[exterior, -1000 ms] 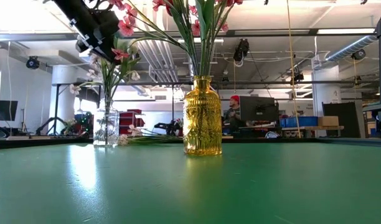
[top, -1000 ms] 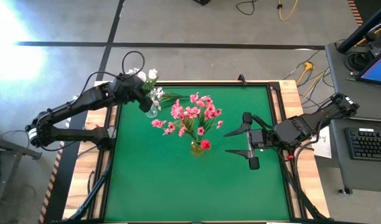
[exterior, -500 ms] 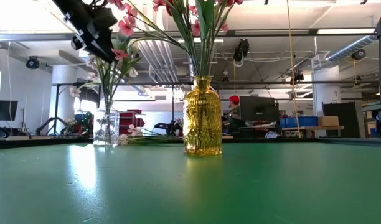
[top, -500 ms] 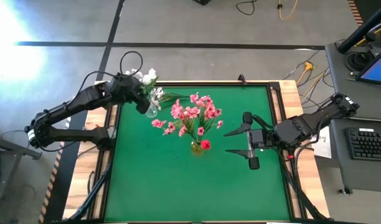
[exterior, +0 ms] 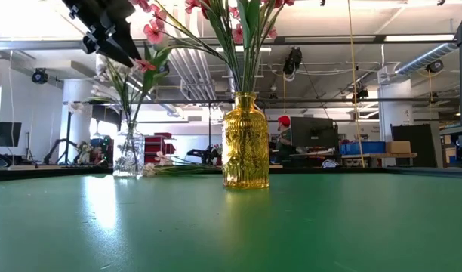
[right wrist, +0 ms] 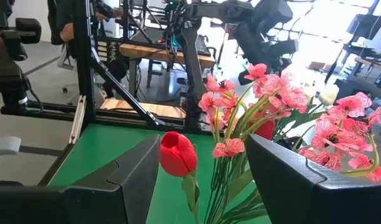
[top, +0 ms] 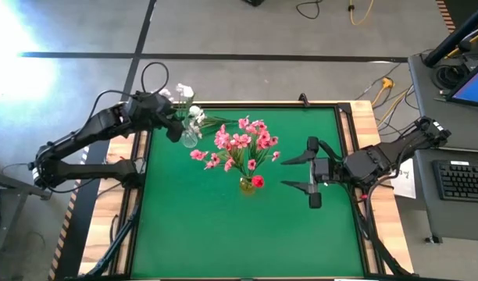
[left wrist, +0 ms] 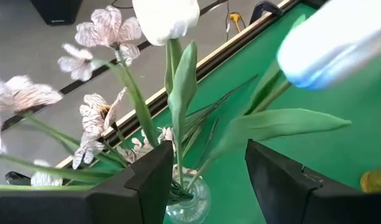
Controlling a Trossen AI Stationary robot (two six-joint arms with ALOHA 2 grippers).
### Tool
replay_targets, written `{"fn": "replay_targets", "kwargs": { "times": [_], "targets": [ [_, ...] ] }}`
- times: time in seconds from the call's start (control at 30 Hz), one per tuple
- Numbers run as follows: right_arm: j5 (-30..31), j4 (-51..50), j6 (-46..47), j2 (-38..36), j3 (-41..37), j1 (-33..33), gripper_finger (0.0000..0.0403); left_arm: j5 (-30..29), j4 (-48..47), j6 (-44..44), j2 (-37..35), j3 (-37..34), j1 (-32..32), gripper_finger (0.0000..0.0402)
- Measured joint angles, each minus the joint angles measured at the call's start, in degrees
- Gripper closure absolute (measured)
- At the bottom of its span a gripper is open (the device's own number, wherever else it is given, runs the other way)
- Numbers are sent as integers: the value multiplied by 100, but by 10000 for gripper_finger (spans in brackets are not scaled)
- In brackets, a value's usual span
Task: Sort flowers into vase by color
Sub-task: Adjust the white flowers in the transparent vase
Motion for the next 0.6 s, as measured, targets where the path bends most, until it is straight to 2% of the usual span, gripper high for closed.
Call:
{"fn": "replay_targets", "kwargs": {
  "times": [0.23, 0.47, 0.6],
  "targets": [
    [33, 15, 84, 0, 0, -6, 170, 55, -2, 0, -138, 179, 0, 214],
    [1038, 32, 402, 0, 0, -276, 170, 52, 2, 26, -316, 254, -3, 214],
    [1054, 40, 500, 0, 0, -537, 170, 85, 9, 33, -395, 254, -17, 214]
  ]
}}
